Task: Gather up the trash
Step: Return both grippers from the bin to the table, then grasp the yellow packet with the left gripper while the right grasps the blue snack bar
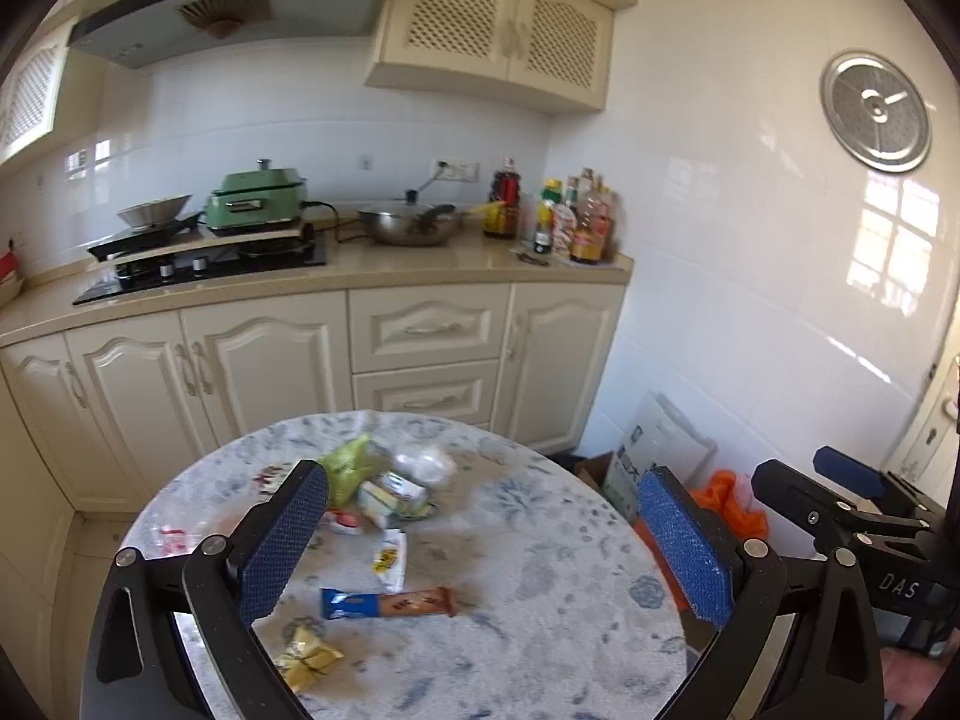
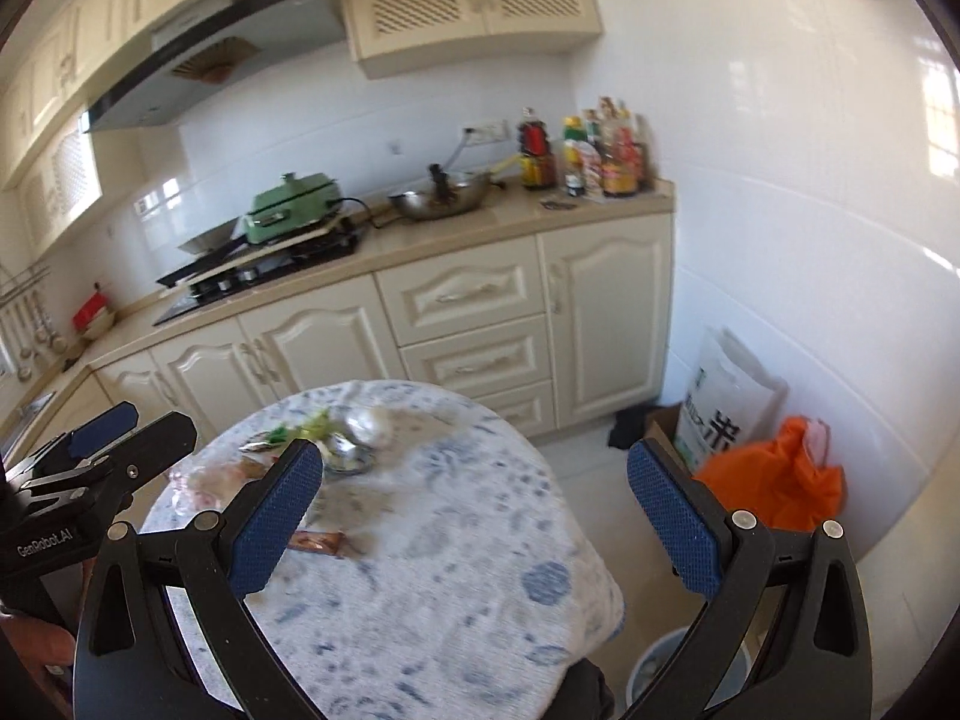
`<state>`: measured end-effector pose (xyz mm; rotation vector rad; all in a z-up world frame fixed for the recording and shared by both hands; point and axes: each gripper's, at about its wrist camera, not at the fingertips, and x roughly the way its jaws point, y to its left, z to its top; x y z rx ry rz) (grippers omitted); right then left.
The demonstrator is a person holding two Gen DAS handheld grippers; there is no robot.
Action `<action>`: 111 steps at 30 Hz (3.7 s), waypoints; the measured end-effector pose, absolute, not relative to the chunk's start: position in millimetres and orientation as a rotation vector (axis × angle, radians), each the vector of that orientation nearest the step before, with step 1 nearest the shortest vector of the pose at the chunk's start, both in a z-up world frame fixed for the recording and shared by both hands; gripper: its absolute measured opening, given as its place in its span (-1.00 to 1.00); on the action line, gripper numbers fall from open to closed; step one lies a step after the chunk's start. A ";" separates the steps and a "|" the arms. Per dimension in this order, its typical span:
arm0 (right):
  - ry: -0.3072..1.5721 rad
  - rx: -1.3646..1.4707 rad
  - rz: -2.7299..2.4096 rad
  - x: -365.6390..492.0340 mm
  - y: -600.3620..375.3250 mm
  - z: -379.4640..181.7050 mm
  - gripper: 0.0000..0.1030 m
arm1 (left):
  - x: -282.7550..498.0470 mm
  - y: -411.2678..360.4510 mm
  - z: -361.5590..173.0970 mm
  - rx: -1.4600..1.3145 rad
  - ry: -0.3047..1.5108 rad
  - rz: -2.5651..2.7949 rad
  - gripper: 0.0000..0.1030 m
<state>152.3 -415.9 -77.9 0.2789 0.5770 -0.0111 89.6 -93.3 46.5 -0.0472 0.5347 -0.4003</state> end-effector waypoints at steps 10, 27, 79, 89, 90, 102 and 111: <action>0.530 0.203 0.137 167.9 -353.7 -55.7 1.00 | 68.4 -47.6 35.8 -0.071 0.491 -0.274 0.99; 0.669 0.117 0.284 211.7 -292.2 -98.7 1.00 | 95.3 2.4 -44.7 -0.083 0.685 -0.160 0.99; 0.990 -0.115 0.547 281.5 -190.8 -255.2 -0.08 | 186.5 -8.0 -148.7 -0.148 0.969 -0.240 -0.48; 0.999 -0.052 0.548 270.7 -196.9 -252.9 -0.63 | 184.7 -13.4 -147.0 -0.089 0.969 -0.197 -0.01; 1.001 -0.053 0.547 269.7 -197.5 -252.9 -0.63 | 184.5 -12.1 -148.8 -0.095 0.970 -0.190 0.11; 1.004 0.012 0.575 259.8 -205.0 -249.2 -0.63 | 187.4 -23.2 -155.5 -0.080 0.983 -0.256 -0.41; 0.967 0.088 0.521 239.6 -248.6 -228.4 -0.63 | 178.0 -31.6 -129.8 -0.098 0.938 -0.292 -0.41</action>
